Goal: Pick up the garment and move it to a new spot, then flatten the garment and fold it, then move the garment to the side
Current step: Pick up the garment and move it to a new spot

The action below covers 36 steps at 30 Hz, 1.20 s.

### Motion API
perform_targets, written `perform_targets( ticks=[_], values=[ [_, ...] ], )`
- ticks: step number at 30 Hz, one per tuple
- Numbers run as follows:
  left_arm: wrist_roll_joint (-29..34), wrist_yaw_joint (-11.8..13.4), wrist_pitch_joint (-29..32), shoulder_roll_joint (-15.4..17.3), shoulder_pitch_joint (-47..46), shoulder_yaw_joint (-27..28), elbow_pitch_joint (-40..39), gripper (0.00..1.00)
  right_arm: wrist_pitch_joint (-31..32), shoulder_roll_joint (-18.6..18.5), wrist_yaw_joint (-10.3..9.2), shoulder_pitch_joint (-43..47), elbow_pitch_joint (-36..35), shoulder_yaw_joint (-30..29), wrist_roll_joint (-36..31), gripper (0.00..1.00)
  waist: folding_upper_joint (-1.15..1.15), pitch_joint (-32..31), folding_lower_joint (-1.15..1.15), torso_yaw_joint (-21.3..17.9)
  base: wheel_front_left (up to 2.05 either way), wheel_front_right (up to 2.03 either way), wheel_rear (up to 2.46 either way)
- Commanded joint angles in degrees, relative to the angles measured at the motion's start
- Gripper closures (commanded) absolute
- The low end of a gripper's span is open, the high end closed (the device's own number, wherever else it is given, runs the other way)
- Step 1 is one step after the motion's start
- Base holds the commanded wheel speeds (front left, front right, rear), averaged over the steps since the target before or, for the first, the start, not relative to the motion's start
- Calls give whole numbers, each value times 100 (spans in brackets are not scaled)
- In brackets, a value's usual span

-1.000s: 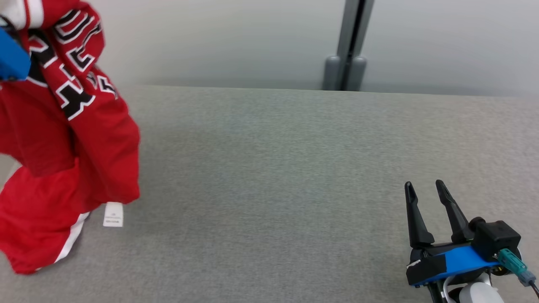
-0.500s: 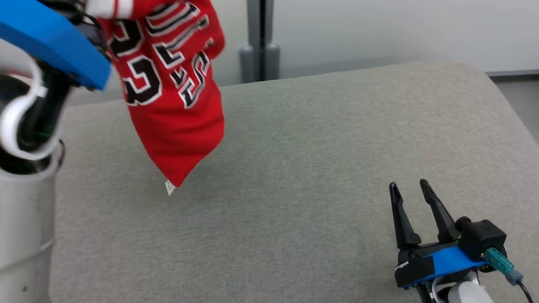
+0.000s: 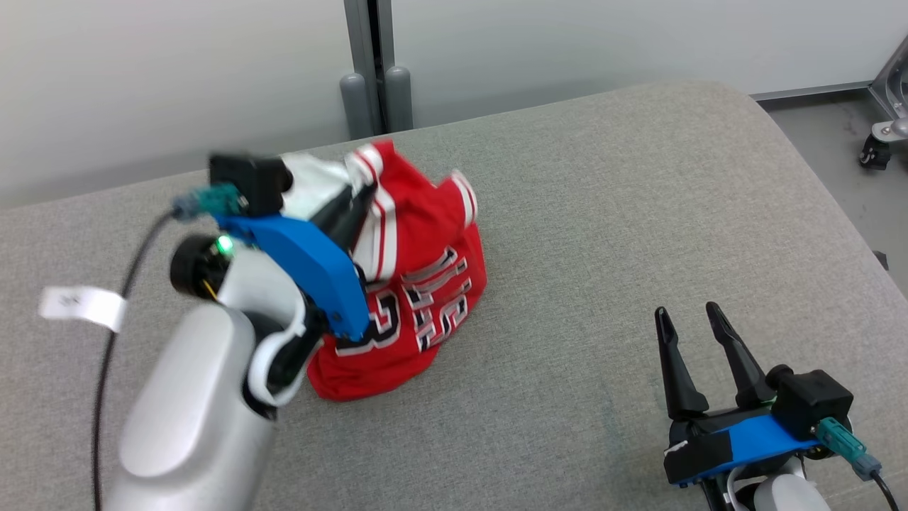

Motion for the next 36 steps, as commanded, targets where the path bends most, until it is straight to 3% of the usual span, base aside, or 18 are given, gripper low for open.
perform_targets(
  ticks=[1, 3, 5, 6, 7, 13, 18, 24, 36],
  values=[
    [50, -10, -131, -44, 115, -37, 150, 100, -28, -27, 1, -49, 6, -12, 3, 0, 0, -12, 0, 2, 0, 0, 0],
    [177, 31, -425, -175, 243, -140, 551, 97, -28, -26, 1, -18, 9, -48, -22, 0, 0, -30, 0, 22, 0, 0, 0],
    [301, 34, -682, -292, 352, -280, 949, 38, -29, -27, 1, 20, 6, -71, -50, 0, 0, -55, 0, 58, 0, 0, 0],
    [302, 34, -830, -374, 385, -297, 1142, 16, -29, -25, 1, 31, 4, -72, -64, 0, 0, -65, 0, 80, 0, 0, 0],
    [321, 46, -948, -427, 426, -330, 1309, 0, -29, -26, 1, 32, 5, -59, -71, 0, 0, -79, 0, 97, 0, 0, 0],
    [229, -19, -1688, -679, 536, -407, 1846, 0, -28, -27, 1, 87, 5, -77, -94, 0, 0, -192, 0, 272, 0, 0, 0],
    [90, -87, -2613, -722, 777, -248, 1604, 0, 2, -27, 1, 181, -22, -193, -154, 0, 0, -307, 0, 430, 0, 0, 0],
    [109, -25, -3429, -555, 1254, -30, 1222, 0, 58, -28, 1, 274, -104, -348, -188, 0, 0, -394, 0, 654, 0, 0, 0],
    [851, 436, -3806, -138, 2102, 553, 460, 0, 181, -27, 1, 362, -250, -636, -347, 0, 0, -408, 0, 1089, 0, 0, 0]
  ],
)
